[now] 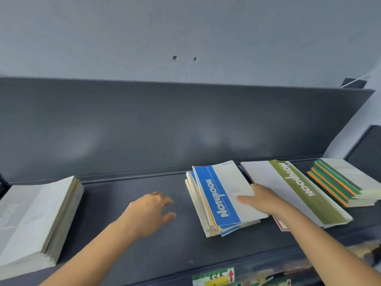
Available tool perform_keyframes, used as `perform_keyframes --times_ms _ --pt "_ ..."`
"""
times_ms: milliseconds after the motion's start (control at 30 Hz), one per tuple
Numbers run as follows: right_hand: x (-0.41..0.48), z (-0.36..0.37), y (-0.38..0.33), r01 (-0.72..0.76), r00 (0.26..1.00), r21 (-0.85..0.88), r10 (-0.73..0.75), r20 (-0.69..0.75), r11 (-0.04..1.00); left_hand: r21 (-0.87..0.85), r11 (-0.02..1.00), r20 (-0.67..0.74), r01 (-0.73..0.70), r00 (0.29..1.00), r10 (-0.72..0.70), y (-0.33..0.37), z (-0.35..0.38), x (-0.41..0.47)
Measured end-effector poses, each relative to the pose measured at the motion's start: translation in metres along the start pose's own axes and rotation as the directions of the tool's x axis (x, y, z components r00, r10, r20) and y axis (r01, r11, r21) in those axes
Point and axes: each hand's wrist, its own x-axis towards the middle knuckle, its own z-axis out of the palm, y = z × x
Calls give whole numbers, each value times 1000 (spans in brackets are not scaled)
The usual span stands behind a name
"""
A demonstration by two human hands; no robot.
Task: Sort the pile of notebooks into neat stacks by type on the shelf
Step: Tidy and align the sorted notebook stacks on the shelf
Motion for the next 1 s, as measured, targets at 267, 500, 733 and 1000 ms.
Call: perform_keyframes --times_ms 267,500,733,1000 --pt "25 -9 10 91 973 190 -128 192 977 -551 821 47 150 988 -149 59 28 46" --pt "39 -7 13 139 962 275 -196 190 951 -769 584 134 259 959 -250 91 37 59" --pt "47 -5 7 108 968 317 -172 180 942 -849 429 206 308 941 -268 88 43 55" --pt "44 -18 1 -70 973 452 -39 227 889 -869 399 213 293 949 -233 83 45 57"
